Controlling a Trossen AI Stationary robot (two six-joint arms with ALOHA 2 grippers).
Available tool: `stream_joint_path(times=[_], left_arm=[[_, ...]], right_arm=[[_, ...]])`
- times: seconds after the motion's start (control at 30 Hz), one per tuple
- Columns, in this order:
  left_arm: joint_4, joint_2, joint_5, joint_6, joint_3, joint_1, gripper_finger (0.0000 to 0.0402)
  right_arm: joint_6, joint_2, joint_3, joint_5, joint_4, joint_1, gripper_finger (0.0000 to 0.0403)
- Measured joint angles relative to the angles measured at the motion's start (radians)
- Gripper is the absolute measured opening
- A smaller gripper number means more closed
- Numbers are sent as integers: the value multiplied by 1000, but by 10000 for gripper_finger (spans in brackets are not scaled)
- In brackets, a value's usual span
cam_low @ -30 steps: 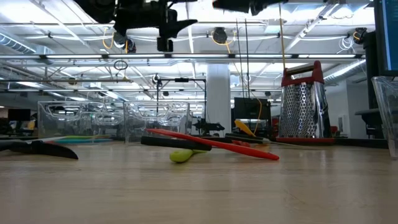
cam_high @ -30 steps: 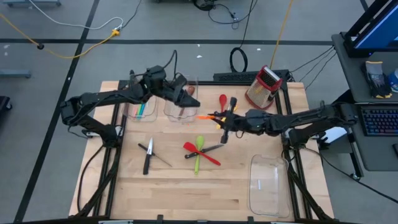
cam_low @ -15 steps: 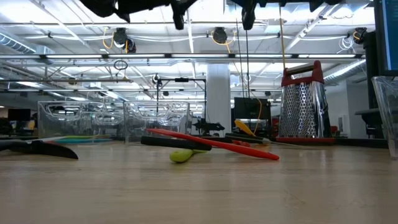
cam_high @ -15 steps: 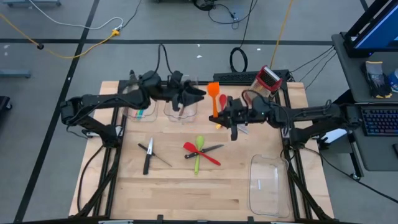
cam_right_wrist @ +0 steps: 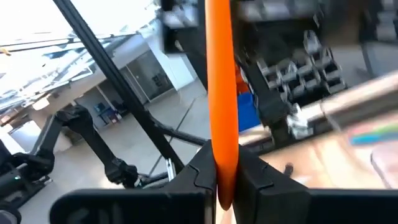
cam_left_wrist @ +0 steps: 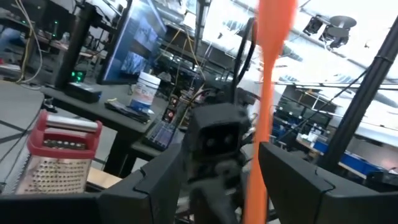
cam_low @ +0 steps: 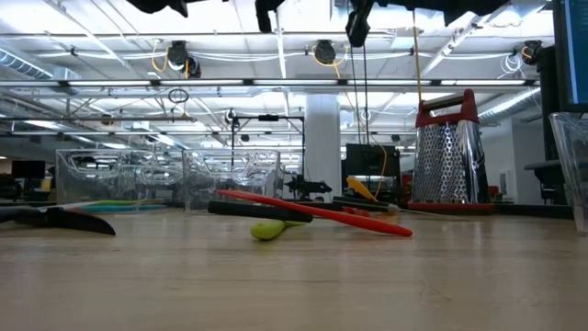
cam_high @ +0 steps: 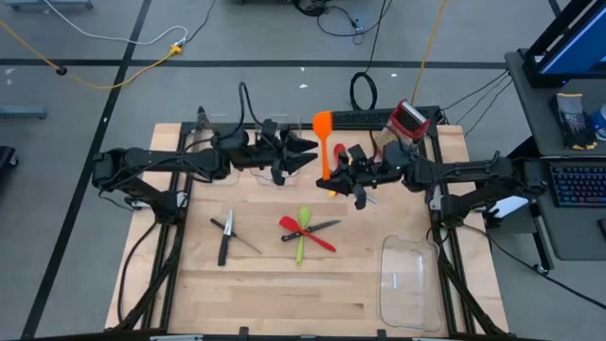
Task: Pick & Place Kitchen Items
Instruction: Put the orange spatula into the left transparent bin
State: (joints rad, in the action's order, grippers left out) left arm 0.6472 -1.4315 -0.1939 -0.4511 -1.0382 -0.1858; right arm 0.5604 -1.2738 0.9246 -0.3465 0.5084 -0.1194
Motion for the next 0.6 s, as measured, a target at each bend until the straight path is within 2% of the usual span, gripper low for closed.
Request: stream_joint_path(times=[0.3, 0.6], left_arm=[[-27, 0, 56, 0, 0, 32, 214], [-82, -2, 91, -8, 0, 27, 209]], right_arm=[[74, -83, 0, -22, 143, 3, 11], [105, -122, 0, -19, 170, 3, 11]])
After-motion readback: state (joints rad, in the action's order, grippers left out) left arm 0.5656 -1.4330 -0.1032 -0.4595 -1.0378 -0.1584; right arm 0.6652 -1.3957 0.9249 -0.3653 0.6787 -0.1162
